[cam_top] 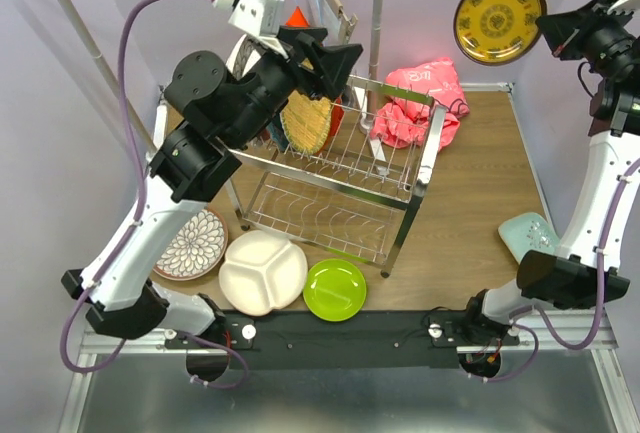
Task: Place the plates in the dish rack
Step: Pass the plate from the right arm to the left
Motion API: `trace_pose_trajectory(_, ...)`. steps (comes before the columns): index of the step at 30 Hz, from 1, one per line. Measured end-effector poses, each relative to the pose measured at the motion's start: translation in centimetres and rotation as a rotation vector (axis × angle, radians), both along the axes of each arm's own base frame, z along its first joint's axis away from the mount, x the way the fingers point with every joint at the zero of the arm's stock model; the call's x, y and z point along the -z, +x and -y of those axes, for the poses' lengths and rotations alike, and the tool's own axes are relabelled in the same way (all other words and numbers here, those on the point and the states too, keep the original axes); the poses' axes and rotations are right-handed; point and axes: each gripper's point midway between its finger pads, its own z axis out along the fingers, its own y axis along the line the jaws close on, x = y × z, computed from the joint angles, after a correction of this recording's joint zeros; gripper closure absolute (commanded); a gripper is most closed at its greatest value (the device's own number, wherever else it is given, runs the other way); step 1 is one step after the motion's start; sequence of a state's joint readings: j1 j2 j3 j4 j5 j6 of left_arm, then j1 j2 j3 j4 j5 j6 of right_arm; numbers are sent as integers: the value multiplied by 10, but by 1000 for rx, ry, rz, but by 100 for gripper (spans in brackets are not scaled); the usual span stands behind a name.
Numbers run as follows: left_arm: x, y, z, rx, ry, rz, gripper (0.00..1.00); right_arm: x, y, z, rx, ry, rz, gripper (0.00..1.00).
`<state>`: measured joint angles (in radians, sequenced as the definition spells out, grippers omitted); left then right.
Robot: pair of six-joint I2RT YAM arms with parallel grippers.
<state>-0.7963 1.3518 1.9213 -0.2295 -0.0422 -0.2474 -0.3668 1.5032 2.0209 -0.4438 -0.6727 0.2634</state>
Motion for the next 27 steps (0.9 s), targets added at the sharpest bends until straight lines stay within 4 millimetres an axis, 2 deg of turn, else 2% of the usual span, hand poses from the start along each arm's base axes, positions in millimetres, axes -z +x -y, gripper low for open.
trace_pose_trajectory(7,-3,14,26,166,-79,-108,24,-9,-2,-28,-171,183,-17,99)
trace_pose_trajectory(12,5,19,47,291,-109,-201,28,-1,-4,-49,-273,275,-60,99)
trace_pose_trajectory(17,12,19,67,384,-116,-272,30,4,-10,-87,-382,306,-91,99)
trace_pose_trajectory(21,23,23,73,395,-110,-329,31,-3,-21,-110,-455,297,-78,99)
trace_pose_trajectory(27,36,26,74,381,-96,-389,33,-15,-38,-126,-507,281,-35,99)
